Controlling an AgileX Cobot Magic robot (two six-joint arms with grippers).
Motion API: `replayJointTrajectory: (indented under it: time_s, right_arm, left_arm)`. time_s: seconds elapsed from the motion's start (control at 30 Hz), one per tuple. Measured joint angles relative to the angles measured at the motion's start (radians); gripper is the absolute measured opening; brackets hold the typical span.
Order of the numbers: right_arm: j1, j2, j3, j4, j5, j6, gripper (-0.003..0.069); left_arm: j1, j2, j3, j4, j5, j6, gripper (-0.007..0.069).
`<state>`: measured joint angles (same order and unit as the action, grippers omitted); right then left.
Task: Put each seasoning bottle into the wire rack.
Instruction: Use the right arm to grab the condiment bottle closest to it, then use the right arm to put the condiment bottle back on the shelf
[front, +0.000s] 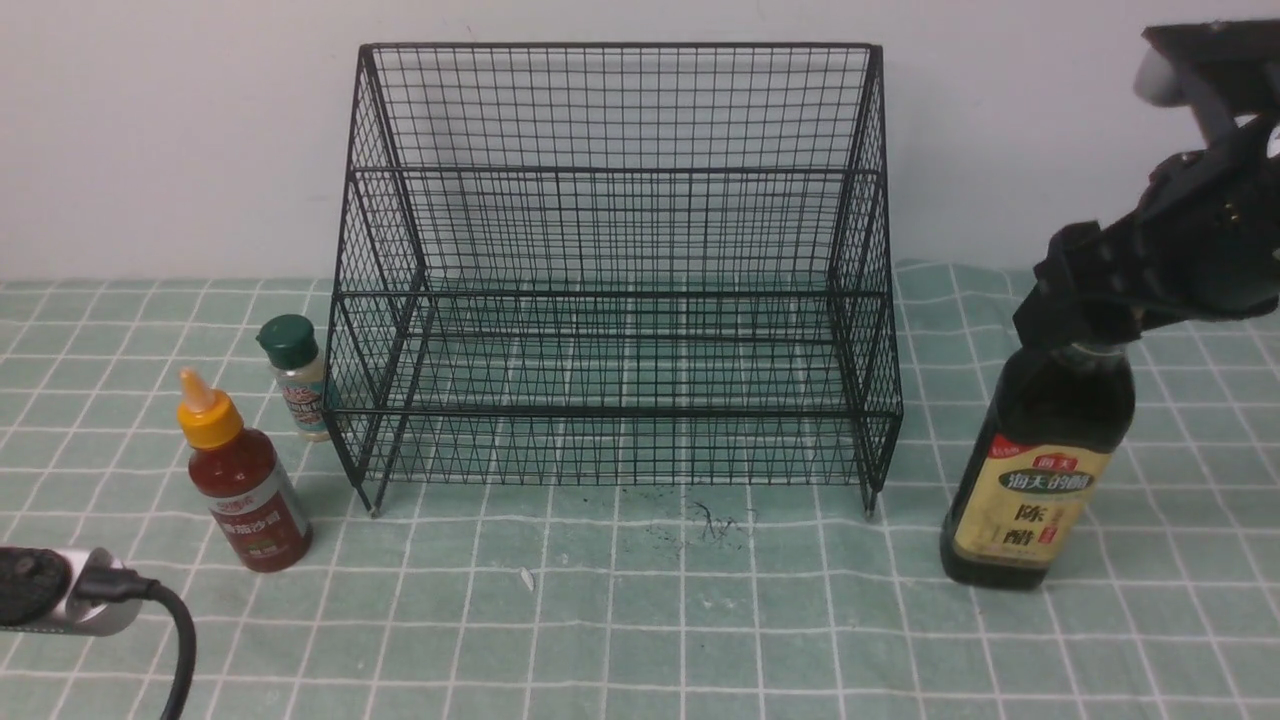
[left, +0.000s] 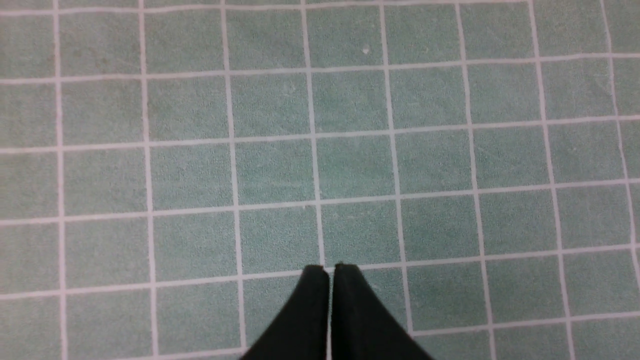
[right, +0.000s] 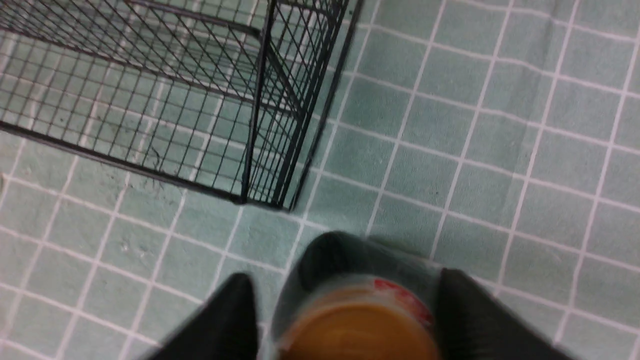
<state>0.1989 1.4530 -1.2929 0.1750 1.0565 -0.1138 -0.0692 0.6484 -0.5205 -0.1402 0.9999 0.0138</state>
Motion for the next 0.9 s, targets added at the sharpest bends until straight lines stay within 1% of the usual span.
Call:
replayJointTrajectory:
  time_s: [0.03,0.07,0.1,0.27,0.4,0.53,0.7,0.77,0.8,0.83,0.9]
  right_arm:
    - [0.000,0.000,0.000,0.000,0.000,0.000,0.0311]
    - [0.000,-0.008,0.000,-0.003,0.012,-0.008,0.0328]
    - [0.000,-0.009,0.000,-0.003,0.015,-0.012,0.0330]
    - [0.000,-0.076,-0.036,0.000,0.153,-0.022,0.0330]
    - [0.000,-0.118,-0.161,0.031,0.247,-0.028,0.0330]
    - [0.012,-0.125,-0.285,0.099,0.254,-0.036,0.0330]
    - [0.082,-0.088,-0.405,0.123,0.260,-0.049,0.0330]
    - [0.145,-0.023,-0.487,0.123,0.260,-0.050,0.0330]
    - [0.150,-0.017,-0.493,0.123,0.260,-0.050,0.0330]
    - [0.184,0.036,-0.546,0.119,0.265,-0.049,0.0330]
    - [0.206,0.094,-0.601,0.110,0.267,-0.036,0.0330]
  left_arm:
    - [0.000,0.000,0.000,0.000,0.000,0.000,-0.0006]
    - [0.000,0.000,0.000,0.001,-0.004,0.000,-0.0006]
    - [0.000,0.000,0.000,0.001,-0.004,0.000,-0.0006]
    - [0.000,0.000,0.000,0.002,-0.017,0.001,-0.0006]
    - [0.000,0.000,0.000,0.002,-0.051,0.001,-0.0006]
    - [0.000,0.000,0.000,0.002,-0.081,0.002,-0.0006]
    - [0.000,0.000,0.000,0.002,-0.089,0.002,-0.0006]
    - [0.000,0.000,0.000,0.002,-0.089,0.002,-0.0006]
    - [0.000,0.000,0.000,0.002,-0.089,0.002,-0.0006]
    - [0.000,0.000,0.000,0.002,-0.089,0.002,-0.0006]
    - [0.000,0.000,0.000,0.001,-0.089,0.002,-0.0006]
